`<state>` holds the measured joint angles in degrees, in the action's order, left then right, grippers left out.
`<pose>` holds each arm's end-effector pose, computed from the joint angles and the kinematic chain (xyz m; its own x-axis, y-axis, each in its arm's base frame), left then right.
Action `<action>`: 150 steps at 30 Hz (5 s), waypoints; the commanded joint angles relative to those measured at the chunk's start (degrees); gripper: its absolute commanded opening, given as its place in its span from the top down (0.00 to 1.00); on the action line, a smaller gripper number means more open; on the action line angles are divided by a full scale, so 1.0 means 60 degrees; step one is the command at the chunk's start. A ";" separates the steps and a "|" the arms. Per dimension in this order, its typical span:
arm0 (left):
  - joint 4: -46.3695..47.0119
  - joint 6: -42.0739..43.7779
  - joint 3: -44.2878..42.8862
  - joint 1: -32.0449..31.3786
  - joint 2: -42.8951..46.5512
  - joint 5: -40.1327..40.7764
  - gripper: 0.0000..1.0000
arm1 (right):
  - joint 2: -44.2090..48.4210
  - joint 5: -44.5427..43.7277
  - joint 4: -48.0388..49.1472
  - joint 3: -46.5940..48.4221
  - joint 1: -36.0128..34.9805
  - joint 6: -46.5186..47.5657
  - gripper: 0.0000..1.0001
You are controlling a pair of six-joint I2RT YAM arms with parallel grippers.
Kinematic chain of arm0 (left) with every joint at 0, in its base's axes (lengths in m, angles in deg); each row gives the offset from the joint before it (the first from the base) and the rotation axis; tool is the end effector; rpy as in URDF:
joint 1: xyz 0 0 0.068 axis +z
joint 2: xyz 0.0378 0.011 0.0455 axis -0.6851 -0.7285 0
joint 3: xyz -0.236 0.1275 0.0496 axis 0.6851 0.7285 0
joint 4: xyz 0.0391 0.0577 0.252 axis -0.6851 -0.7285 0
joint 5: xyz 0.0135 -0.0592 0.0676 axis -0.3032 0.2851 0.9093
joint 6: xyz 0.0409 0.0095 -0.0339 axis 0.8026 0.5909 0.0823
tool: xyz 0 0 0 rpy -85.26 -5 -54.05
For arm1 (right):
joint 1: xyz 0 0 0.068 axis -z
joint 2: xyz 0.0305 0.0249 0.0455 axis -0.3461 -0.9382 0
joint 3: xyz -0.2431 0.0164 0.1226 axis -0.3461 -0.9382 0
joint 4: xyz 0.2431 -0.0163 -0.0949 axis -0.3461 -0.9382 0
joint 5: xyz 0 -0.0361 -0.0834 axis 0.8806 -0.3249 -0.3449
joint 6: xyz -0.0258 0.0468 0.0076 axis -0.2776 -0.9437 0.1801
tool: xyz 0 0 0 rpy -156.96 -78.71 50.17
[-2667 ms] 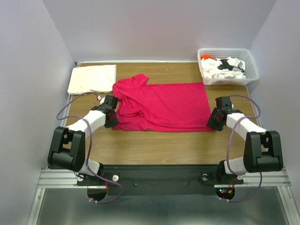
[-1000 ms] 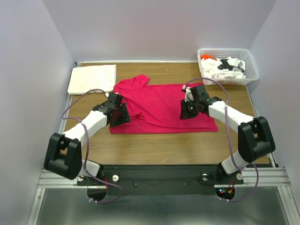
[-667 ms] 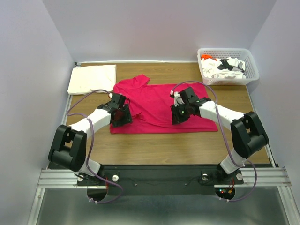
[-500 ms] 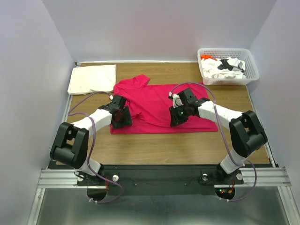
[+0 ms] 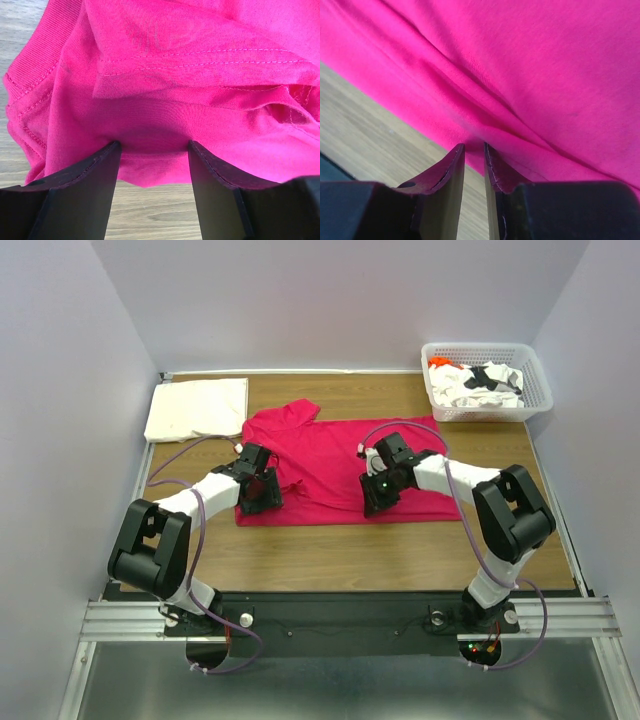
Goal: Fold and stack the t-shirts
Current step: Flatten the tshirt out
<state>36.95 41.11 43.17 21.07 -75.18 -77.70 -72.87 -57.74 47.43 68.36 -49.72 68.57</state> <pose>0.2675 -0.1084 0.1752 -0.8561 -0.1868 -0.4818 -0.0637 0.9634 -0.2603 0.2854 0.1763 0.1611 -0.8537 -0.3822 -0.3537 -0.5027 0.7822 0.3681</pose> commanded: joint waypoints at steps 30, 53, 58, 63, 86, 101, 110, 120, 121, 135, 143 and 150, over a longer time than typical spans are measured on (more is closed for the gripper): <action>-0.0753 0.1088 -0.0542 -0.1063 0.1764 0.0394 0.12 | 0.2256 -0.5378 -0.0292 -0.0464 0.4090 -0.2371 0.61; 0.1707 0.3857 -0.3489 -0.5342 -0.2130 -0.0411 0.42 | 0.1891 -0.4455 -0.0161 -0.0773 0.4868 -0.2797 0.63; 0.1883 0.4033 -0.3547 -0.5416 -0.2571 -0.0441 0.46 | 0.1832 -0.4396 -0.0146 -0.0729 0.4868 -0.2812 0.64; 0.2044 0.4092 -0.3548 -0.5489 -0.2791 -0.0470 0.49 | 0.1759 -0.4469 -0.0117 -0.0758 0.4868 -0.2782 0.65; 0.2338 0.4268 -0.3269 -0.5548 -0.3538 -0.0806 0.56 | 0.1363 -0.4557 0.0059 -0.0568 0.4868 -0.2782 0.78; 0.1532 0.4604 -0.2903 -0.5562 -0.3494 -0.0895 0.57 | 0.1481 -0.5128 -0.0248 -0.0172 0.5454 -0.2768 0.99; 0.1473 0.4619 -0.2815 -0.5548 -0.3436 -0.0982 0.56 | 0.1085 -0.4836 -0.0380 0.0149 0.5645 -0.2841 0.83; 0.0947 0.3888 -0.3532 -0.5475 -0.2164 -0.0266 0.19 | 0.2563 -0.3738 -0.0644 -0.0112 0.5645 -0.3031 0.60; 0.0917 0.3698 -0.3547 -0.5402 -0.2016 -0.0221 0.19 | 0.2695 -0.3287 -0.0659 -0.0259 0.5645 -0.3104 0.60; -0.0532 0.0386 -0.0795 -0.2023 0.1835 0.1991 0.39 | 0.3356 -0.2491 -0.0659 -0.2032 0.5645 -0.3808 0.64; -0.0841 -0.0390 0.0640 -0.0144 0.2263 0.1553 0.51 | 0.2989 -0.2725 -0.0425 -0.2164 0.5645 -0.3749 0.65; -0.0417 -0.0435 0.1594 0.1336 0.1795 0.1039 0.53 | 0.2770 -0.3809 -0.0366 -0.2690 0.5703 -0.3764 0.65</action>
<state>33.32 39.51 50.62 25.07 -63.59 -69.75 -56.11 -75.84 43.75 53.91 -16.17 46.65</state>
